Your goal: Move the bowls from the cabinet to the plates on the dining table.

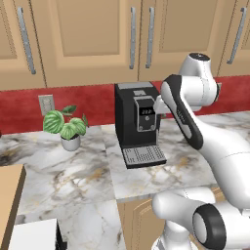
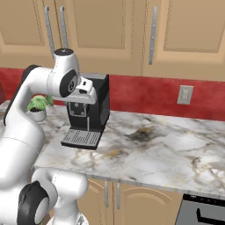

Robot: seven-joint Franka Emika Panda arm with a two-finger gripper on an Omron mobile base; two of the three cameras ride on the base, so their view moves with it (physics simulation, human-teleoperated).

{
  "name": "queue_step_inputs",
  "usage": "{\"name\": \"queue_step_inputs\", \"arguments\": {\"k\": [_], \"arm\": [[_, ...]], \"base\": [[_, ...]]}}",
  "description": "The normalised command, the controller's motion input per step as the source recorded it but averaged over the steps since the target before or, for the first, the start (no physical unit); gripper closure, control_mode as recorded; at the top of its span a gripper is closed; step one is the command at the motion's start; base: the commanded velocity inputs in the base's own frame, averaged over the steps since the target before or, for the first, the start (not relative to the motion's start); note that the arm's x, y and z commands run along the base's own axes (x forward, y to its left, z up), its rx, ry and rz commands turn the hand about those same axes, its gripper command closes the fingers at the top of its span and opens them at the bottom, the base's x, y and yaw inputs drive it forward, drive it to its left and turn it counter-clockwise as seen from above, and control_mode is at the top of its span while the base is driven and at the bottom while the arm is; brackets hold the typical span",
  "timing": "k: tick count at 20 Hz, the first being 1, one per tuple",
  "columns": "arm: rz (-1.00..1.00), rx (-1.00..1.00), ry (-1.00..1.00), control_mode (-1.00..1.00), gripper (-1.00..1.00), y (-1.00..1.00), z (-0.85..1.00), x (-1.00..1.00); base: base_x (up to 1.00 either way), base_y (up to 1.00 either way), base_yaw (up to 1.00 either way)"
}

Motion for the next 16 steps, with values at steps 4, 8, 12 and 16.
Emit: {"name": "queue_step_inputs", "arguments": {"k": [4,8,12,16], "arm": [[0.0,0.0,0.0,-1.0,-1.0,0.0,0.0,-0.09],[0.0,0.0,0.0,-1.0,-1.0,0.0,0.0,-0.22],[0.0,0.0,-0.01,-1.0,-1.0,0.0,0.0,-0.21],[0.0,0.0,-0.05,-1.0,-1.0,0.0,0.01,-0.29]], "base": [[0.0,0.0,0.0],[0.0,0.0,0.0],[0.0,0.0,0.0],[0.0,0.0,0.0]]}}
